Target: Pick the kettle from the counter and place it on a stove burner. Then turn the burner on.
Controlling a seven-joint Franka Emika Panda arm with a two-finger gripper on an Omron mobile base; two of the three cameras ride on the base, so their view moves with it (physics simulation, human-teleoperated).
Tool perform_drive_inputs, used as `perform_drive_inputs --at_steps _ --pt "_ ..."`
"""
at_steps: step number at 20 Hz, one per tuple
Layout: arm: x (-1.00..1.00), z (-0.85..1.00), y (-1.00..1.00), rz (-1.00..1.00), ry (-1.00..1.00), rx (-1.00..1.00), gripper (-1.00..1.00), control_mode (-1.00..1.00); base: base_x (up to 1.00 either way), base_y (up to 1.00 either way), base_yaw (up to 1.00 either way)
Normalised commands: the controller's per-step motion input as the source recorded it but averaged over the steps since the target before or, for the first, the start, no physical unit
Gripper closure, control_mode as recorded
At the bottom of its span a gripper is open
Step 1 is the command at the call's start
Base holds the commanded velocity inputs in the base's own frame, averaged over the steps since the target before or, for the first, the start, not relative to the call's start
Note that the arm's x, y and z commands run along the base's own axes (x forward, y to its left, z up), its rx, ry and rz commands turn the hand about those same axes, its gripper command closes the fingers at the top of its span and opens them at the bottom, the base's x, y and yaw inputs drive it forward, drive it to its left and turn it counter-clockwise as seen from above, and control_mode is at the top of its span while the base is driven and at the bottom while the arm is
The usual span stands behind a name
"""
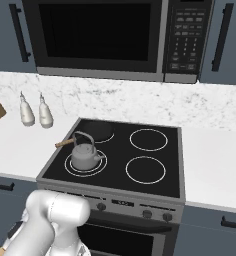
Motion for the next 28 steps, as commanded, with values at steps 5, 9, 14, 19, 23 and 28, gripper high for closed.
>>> perform_drive_inputs --at_steps 5,9,14,19,23,28 --pt "0.23 0.02 -0.19 0.00 0.00 0.00 -1.00 -1.00 0.00 0.00 0.00" --pt "0.13 0.10 -0.28 0.01 0.00 0.02 -1.00 -1.00 0.00 0.00 0.00" --pt "0.11 0.12 -0.34 0.02 0.00 0.02 -1.00 -1.00 0.00 0.00 0.00" --pt "0.22 0.06 -0.30 0.02 0.00 0.02 1.00 -1.00 0.00 0.00 0.00" --pt "0.36 0.01 -0.27 0.04 0.01 0.03 1.00 -1.00 0.00 0.00 0.00" --pt "0.30 0.06 -0.35 0.06 0.03 0.04 1.00 -1.00 0.00 0.00 0.00"
